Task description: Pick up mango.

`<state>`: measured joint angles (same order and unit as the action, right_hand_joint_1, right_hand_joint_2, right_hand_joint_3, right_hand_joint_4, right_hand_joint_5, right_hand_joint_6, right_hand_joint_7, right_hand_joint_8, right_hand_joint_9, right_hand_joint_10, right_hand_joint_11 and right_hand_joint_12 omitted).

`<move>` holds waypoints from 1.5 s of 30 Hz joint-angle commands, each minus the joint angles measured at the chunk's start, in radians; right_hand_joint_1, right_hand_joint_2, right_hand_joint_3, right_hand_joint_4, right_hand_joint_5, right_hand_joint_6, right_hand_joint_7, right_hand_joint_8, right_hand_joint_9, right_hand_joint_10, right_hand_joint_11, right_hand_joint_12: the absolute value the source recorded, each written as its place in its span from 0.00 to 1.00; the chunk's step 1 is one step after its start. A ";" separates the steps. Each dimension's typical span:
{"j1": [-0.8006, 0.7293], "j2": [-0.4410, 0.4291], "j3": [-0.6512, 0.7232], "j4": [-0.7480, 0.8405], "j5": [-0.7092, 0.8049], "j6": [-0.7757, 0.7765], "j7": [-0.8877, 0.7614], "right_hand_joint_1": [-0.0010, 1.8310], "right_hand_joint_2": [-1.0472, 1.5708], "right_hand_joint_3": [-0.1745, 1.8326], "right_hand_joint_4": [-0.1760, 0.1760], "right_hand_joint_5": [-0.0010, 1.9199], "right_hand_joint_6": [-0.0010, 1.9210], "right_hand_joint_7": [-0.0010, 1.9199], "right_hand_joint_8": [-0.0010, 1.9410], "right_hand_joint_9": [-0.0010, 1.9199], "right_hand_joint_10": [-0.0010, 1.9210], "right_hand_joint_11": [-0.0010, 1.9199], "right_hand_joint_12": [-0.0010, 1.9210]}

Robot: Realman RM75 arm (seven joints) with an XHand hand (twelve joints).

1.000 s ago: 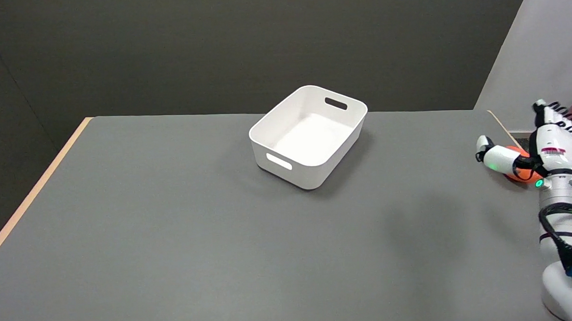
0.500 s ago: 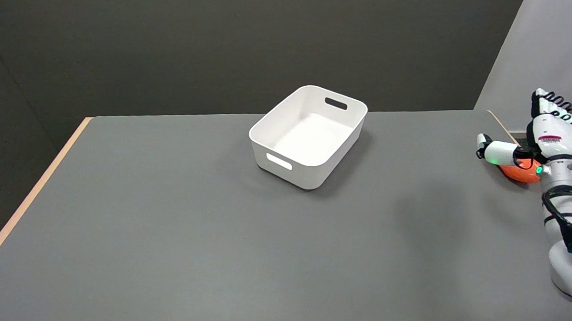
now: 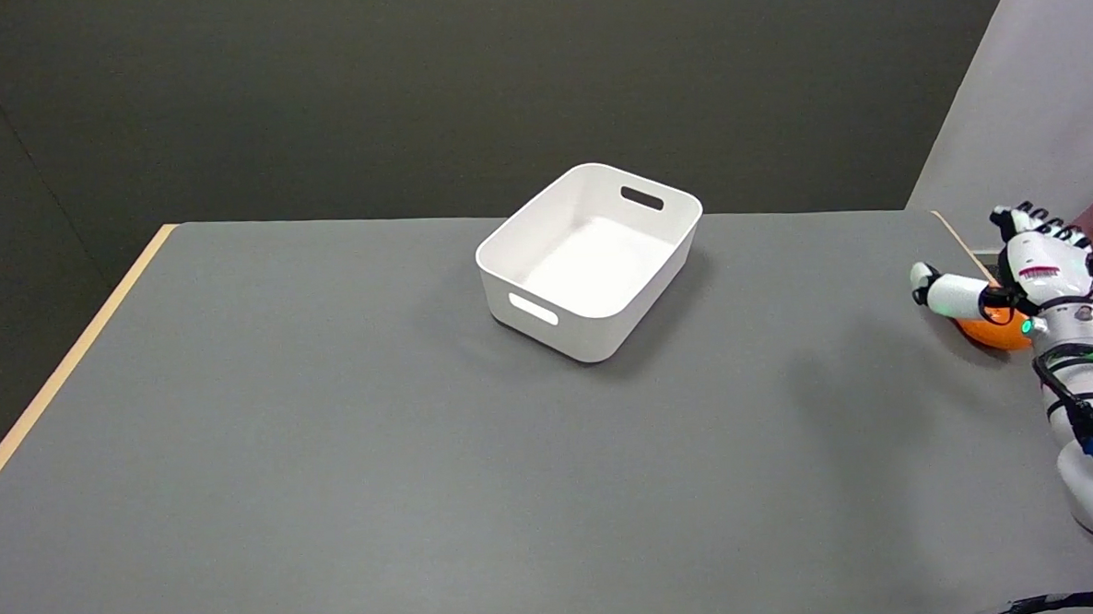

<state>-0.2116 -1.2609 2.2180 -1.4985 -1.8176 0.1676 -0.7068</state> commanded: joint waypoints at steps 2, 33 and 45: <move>0.054 0.164 0.038 0.336 -0.013 -0.058 -0.001 0.27 0.64 0.50 0.19 0.06 0.18 0.11 0.19 0.08 0.42 0.03 0.66; 0.095 0.310 -0.225 0.462 0.228 0.006 0.006 0.27 0.64 0.50 0.19 0.06 0.18 0.11 0.18 0.08 0.41 0.04 0.65; 0.095 0.297 -0.241 0.467 0.243 0.004 0.006 0.31 0.65 0.51 0.16 0.09 0.21 0.15 0.21 0.12 0.45 0.11 0.72</move>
<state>-0.1217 -0.9729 2.0373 -1.0516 -1.6284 0.1649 -0.7016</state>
